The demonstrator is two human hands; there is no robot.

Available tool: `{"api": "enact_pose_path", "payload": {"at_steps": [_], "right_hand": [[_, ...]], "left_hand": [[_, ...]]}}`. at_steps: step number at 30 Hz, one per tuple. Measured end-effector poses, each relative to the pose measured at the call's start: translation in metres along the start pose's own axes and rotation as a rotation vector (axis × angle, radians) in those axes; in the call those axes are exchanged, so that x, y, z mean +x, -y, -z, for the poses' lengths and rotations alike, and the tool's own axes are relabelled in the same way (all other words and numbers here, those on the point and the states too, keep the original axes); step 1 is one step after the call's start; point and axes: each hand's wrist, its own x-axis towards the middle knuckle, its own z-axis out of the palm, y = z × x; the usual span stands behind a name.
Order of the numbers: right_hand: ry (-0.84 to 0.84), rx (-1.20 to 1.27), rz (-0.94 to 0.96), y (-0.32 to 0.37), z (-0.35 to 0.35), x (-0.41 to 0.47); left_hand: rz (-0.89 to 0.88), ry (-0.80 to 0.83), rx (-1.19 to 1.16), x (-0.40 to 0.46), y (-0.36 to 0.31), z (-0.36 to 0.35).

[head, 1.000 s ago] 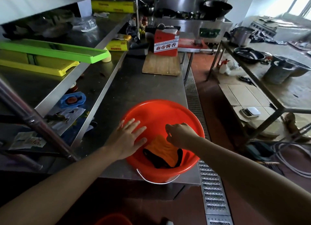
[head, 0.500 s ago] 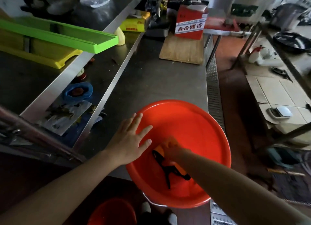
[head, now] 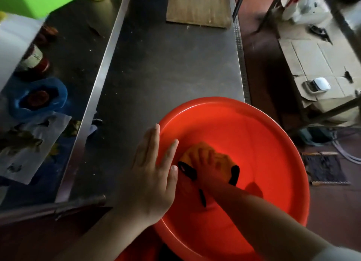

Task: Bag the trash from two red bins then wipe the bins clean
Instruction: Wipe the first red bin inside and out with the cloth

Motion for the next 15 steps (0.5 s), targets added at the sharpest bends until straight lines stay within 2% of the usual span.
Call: {"api": "enact_pose_path", "payload": {"at_steps": [3, 6, 12, 15], "right_hand": [[0.024, 0.115, 0.026, -0.003, -0.005, 0.007], [-0.005, 0.093, 0.075, -0.003, -0.007, 0.009], [0.096, 0.013, 0.362, 0.038, -0.024, 0.006], [0.092, -0.088, 0.308, 0.003, -0.013, 0.019]], "left_hand": [[0.002, 0.014, -0.031, -0.001, -0.002, 0.000], [0.001, 0.024, -0.037, 0.001, -0.004, 0.002], [0.026, 0.059, -0.017, 0.000, -0.006, 0.008], [0.039, 0.073, 0.026, -0.001, -0.006, 0.009]]}}
